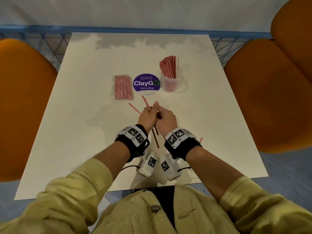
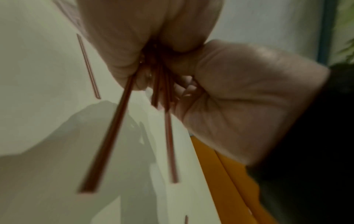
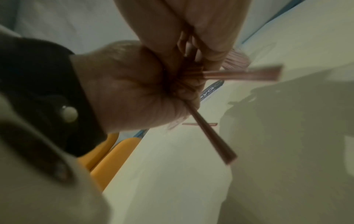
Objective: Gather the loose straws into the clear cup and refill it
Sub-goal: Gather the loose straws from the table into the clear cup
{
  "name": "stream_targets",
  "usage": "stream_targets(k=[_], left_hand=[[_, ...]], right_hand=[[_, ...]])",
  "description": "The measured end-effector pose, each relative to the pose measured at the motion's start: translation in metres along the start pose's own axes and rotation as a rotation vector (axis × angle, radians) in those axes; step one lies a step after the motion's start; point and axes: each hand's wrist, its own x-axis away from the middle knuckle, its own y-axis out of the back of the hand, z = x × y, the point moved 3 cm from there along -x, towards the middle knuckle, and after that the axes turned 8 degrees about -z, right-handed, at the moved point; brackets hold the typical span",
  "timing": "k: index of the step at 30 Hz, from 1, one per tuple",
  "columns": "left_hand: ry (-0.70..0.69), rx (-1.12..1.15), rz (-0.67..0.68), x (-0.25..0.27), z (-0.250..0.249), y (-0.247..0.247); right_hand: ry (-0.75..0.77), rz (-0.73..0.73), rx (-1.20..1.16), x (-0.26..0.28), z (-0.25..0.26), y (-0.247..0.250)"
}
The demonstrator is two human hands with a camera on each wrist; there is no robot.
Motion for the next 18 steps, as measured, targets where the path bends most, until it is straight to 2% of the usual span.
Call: stream_targets(k=[3, 5, 8, 10, 12, 14, 18], left_hand=[[-0.045, -0.006, -0.036, -0.001, -0.006, -0.004], [-0.065, -0.008, -0.077, -0.001, -0.007, -0.004], [-0.049, -0.035, -0.13, -0.004, -0.006, -0.005], [-0.027, -0.122, -0.124, -0.01, -0.004, -0.003], [-0.054, -0.197, -0.147, -0.018, -0.002, 0.003], [-0.081, -0.312, -0.158, -0.025, 0.0, 0.009], [-0.085, -0.648, -0.178, -0.034, 0.006, 0.016]], right_hand=[[-0.034, 0.033, -0.087, -0.001, 0.0, 0.007], [-0.01, 0.04, -0.029, -0.003, 0.001, 0.016], [-0.027, -0.073, 0.06, -0.01, -0.007, 0.037], [-0.124, -0.105, 0.28, -0.014, -0.026, 0.056], [-0.261, -0.013, 0.566, -0.011, -0.053, 0.075], [-0.329, 0.046, 0.753, -0.004, -0.073, 0.091], [-0.358, 0.055, 0.836, 0.004, -0.09, 0.1]])
